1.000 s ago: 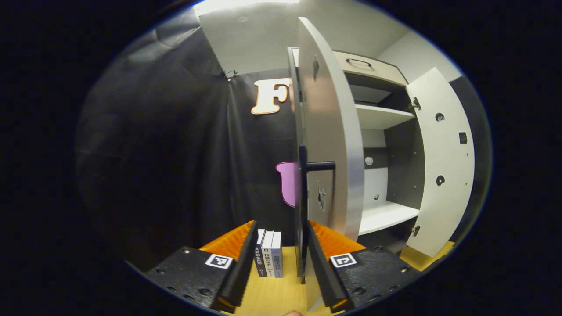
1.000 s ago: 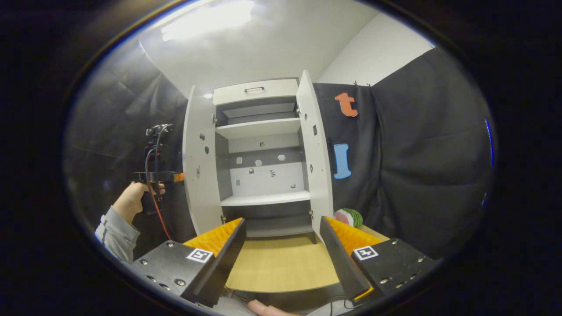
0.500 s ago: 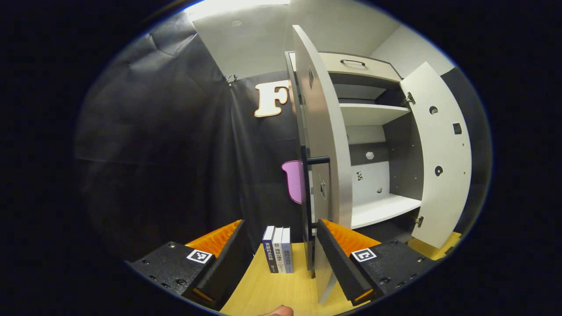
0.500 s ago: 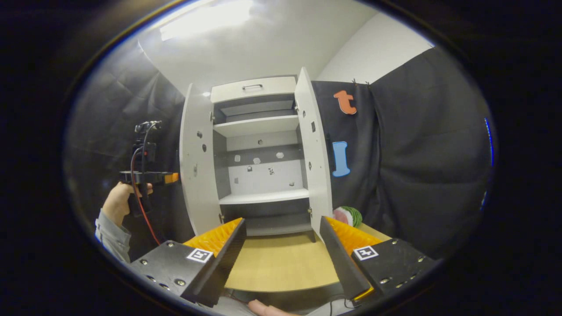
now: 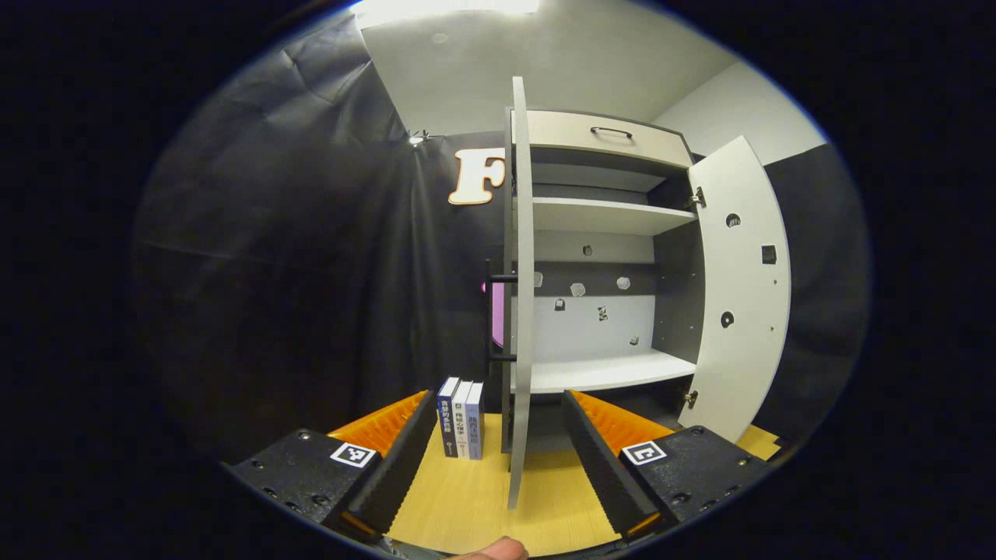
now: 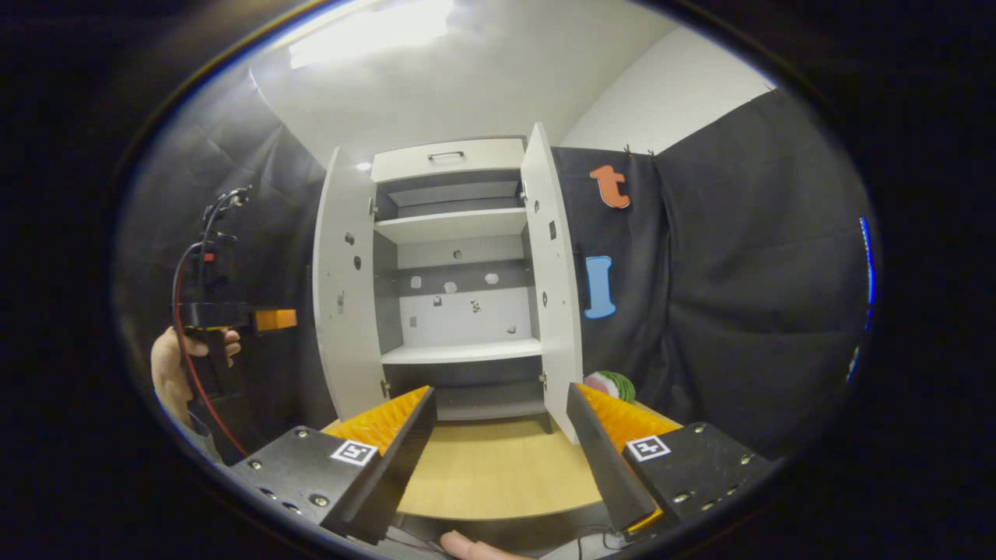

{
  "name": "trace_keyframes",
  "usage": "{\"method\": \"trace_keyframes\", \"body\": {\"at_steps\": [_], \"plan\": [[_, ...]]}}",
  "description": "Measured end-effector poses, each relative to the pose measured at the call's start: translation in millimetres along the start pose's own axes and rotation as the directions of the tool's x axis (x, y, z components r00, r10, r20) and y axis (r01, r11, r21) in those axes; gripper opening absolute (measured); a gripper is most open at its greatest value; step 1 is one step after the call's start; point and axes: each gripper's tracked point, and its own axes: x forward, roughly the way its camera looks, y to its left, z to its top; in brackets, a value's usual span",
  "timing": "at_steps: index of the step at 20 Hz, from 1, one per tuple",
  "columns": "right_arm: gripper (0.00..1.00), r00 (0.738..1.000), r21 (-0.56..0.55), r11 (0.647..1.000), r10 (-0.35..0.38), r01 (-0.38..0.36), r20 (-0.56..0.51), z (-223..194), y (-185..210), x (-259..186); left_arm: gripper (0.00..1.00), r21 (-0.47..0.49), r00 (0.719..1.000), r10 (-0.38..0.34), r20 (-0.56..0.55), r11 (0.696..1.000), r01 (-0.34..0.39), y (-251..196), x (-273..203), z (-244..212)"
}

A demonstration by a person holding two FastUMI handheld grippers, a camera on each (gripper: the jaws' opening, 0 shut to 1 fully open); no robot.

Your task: Open the right door of the double-door shoe cabinet with the right hand, and open the left door with the left hand.

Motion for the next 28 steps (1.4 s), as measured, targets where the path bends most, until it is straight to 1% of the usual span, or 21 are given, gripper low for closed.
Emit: {"method": "trace_keyframes", "body": {"at_steps": [2, 3, 4, 7, 8, 11, 12, 16, 17, 18, 19, 20, 21, 23, 24, 25, 28], "plan": [[1.0, 1.0, -0.011, 1.0, -0.011, 0.011, 0.002, 5, -3, 8, 0.99, 0.084, 0.996, 0.094, 0.004, 0.992, -0.094, 7, -19, -2], [0.97, 1.0, -0.017, 1.0, -0.013, 0.013, 0.004, 8, -3, 12, 0.99, 0.103, 0.993, 0.117, 0.021, 0.987, -0.119, 5, -26, 0], [1.0, 1.0, -0.025, 1.0, -0.015, 0.015, 0.004, 11, -5, 17, 0.99, 0.086, 0.994, 0.107, 0.033, 0.99, -0.11, -6, -31, 0], [1.0, 1.0, -0.046, 0.999, -0.025, 0.024, -0.009, 16, -13, 34, 1.0, -0.004, 0.999, 0.032, 0.023, 0.999, -0.032, -42, -46, -15], [1.0, 0.999, -0.049, 0.998, -0.028, 0.027, -0.017, 16, -16, 39, 0.98, -0.011, 1.0, 0.018, 0.022, 1.0, -0.018, -47, -51, -19], [1.0, 0.998, -0.045, 0.998, -0.043, 0.042, -0.035, 15, -28, 52, 0.98, 0.006, 0.998, 0.006, 0.065, 1.0, -0.006, -61, -68, -20], [1.0, 0.998, -0.055, 0.997, -0.048, 0.046, -0.037, 15, -32, 55, 0.99, 0.002, 0.997, -0.005, 0.073, 1.0, 0.005, -68, -75, -21], [1.0, 0.997, -0.11, 0.992, -0.063, 0.057, -0.05, 12, -40, 62, 0.98, -0.01, 0.995, -0.046, 0.085, 0.999, 0.047, -89, -91, -25], [0.97, 0.997, -0.11, 0.992, -0.06, 0.054, -0.052, 12, -40, 62, 0.98, -0.01, 0.995, -0.053, 0.087, 0.999, 0.054, -93, -92, -27], [1.0, 0.997, -0.11, 0.993, -0.055, 0.049, -0.051, 13, -40, 61, 0.98, -0.011, 0.995, -0.057, 0.083, 0.998, 0.058, -95, -93, -28], [0.98, 0.997, -0.111, 0.993, -0.052, 0.046, -0.048, 14, -39, 59, 0.98, -0.011, 0.995, -0.059, 0.082, 0.998, 0.06, -97, -93, -28], [1.0, 0.998, -0.116, 0.992, -0.05, 0.044, -0.043, 15, -40, 57, 0.99, -0.012, 0.995, -0.058, 0.087, 0.998, 0.059, -97, -93, -28], [0.97, 0.998, -0.119, 0.992, -0.05, 0.045, -0.037, 17, -41, 55, 0.98, -0.009, 0.995, -0.056, 0.086, 0.998, 0.057, -97, -92, -28], [0.97, 0.998, -0.121, 0.992, -0.049, 0.045, -0.026, 20, -42, 52, 0.98, -0.001, 0.994, -0.045, 0.104, 0.999, 0.045, -93, -93, -24], [1.0, 0.999, -0.119, 0.992, -0.049, 0.046, -0.021, 22, -43, 50, 0.98, 0.0, 0.993, -0.041, 0.115, 0.999, 0.041, -91, -94, -22], [1.0, 0.998, -0.118, 0.992, -0.053, 0.05, -0.018, 23, -44, 50, 0.98, -0.001, 0.992, -0.042, 0.123, 0.999, 0.042, -91, -95, -20], [1.0, 0.998, -0.128, 0.99, -0.054, 0.052, -0.014, 26, -43, 48, 0.99, -0.008, 0.989, -0.065, 0.136, 0.998, 0.066, -93, -101, -16]]}}
